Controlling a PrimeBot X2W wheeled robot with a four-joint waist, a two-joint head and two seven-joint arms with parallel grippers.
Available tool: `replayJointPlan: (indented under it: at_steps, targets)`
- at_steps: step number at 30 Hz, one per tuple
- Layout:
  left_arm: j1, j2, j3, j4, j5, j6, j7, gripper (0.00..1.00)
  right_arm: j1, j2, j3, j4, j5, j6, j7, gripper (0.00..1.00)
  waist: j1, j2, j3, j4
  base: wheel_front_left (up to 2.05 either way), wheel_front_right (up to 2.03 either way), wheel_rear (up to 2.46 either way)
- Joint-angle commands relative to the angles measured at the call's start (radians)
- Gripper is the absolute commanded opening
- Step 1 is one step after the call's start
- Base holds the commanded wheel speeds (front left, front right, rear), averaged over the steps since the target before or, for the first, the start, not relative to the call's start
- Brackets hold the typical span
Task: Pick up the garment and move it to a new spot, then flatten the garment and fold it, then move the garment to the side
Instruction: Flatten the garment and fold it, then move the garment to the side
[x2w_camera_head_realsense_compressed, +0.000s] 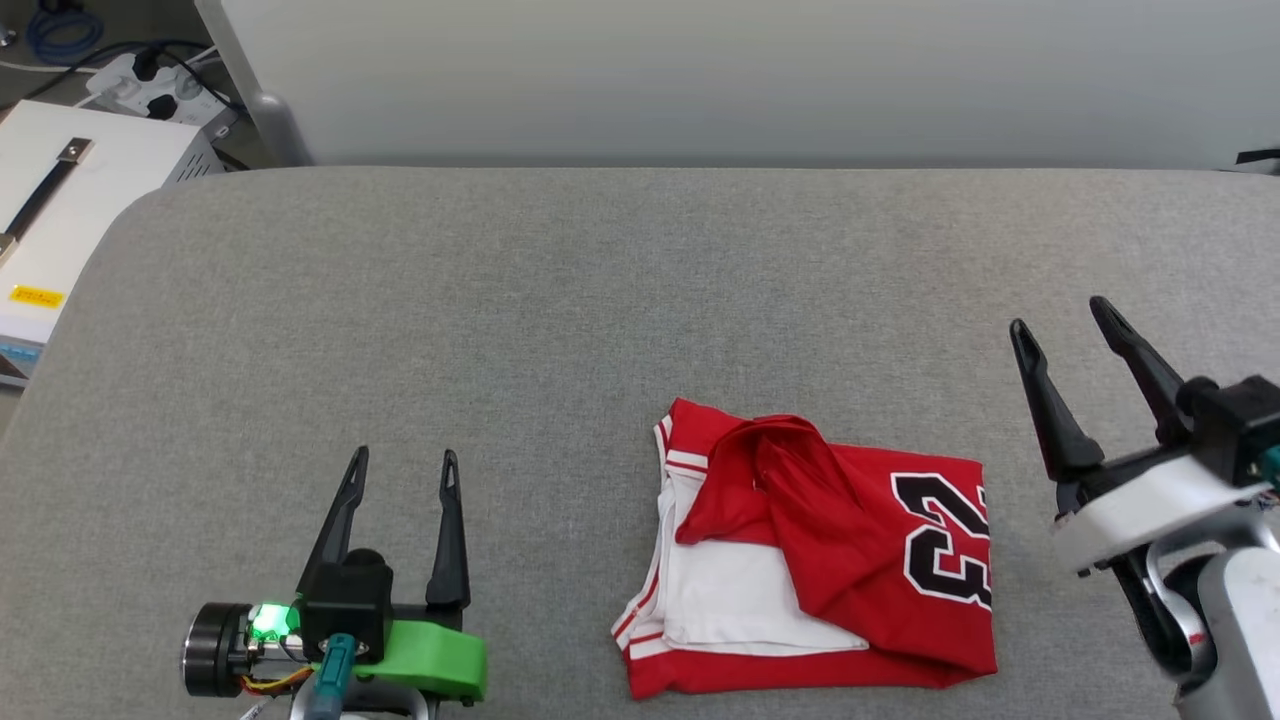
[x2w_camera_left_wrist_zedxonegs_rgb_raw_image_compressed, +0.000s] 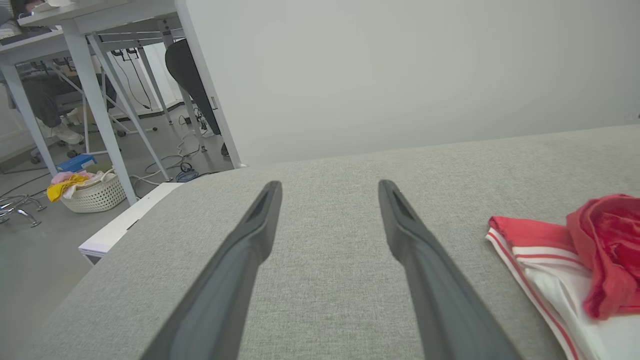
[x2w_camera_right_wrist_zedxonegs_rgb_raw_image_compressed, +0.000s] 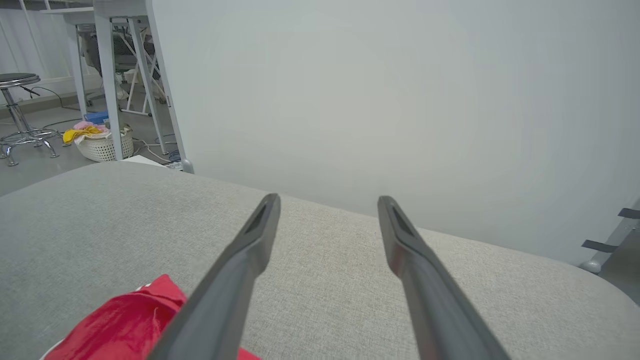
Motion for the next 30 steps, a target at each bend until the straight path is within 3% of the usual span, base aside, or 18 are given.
replayJointPlan:
  at_steps: [1,3,6,10,16,30]
  targets:
    - [0.015,0.01,-0.001,-0.004,0.015,0.003,-0.006,1.0,0.034,0.024,-0.026,-0.011,-0.027,-0.001,-0.025,1.0,0.0,-0.0001,-0.014,-0.01,0.0,0.0,0.0]
    - [0.02,0.015,-0.008,-0.006,0.022,0.004,-0.006,1.0,0.079,0.061,-0.069,-0.026,-0.066,-0.001,-0.055,1.0,0.0,-0.0001,-0.022,-0.012,0.0,0.0,0.0]
    - [0.046,0.025,-0.023,-0.007,0.027,0.014,-0.006,1.0,0.227,0.193,-0.159,-0.097,-0.191,-0.001,-0.11,1.0,0.0,-0.0001,-0.052,-0.017,0.0,0.0,0.0]
    - [0.067,0.032,-0.028,-0.013,0.027,0.021,-0.006,1.0,0.293,0.245,-0.174,-0.14,-0.214,-0.001,-0.113,1.0,0.0,-0.0001,-0.064,-0.015,0.0,0.0,0.0]
    - [0.088,0.034,-0.029,-0.02,0.012,0.025,-0.006,1.0,0.358,0.278,-0.186,-0.177,-0.206,-0.001,-0.113,1.0,0.0,-0.0001,-0.074,-0.01,0.0,0.0,0.0]
    - [0.103,0.037,-0.028,-0.021,0.0,0.026,-0.006,1.0,0.368,0.288,-0.192,-0.179,-0.209,-0.001,-0.113,1.0,0.0,-0.0001,-0.082,-0.005,0.0,0.0,0.0]
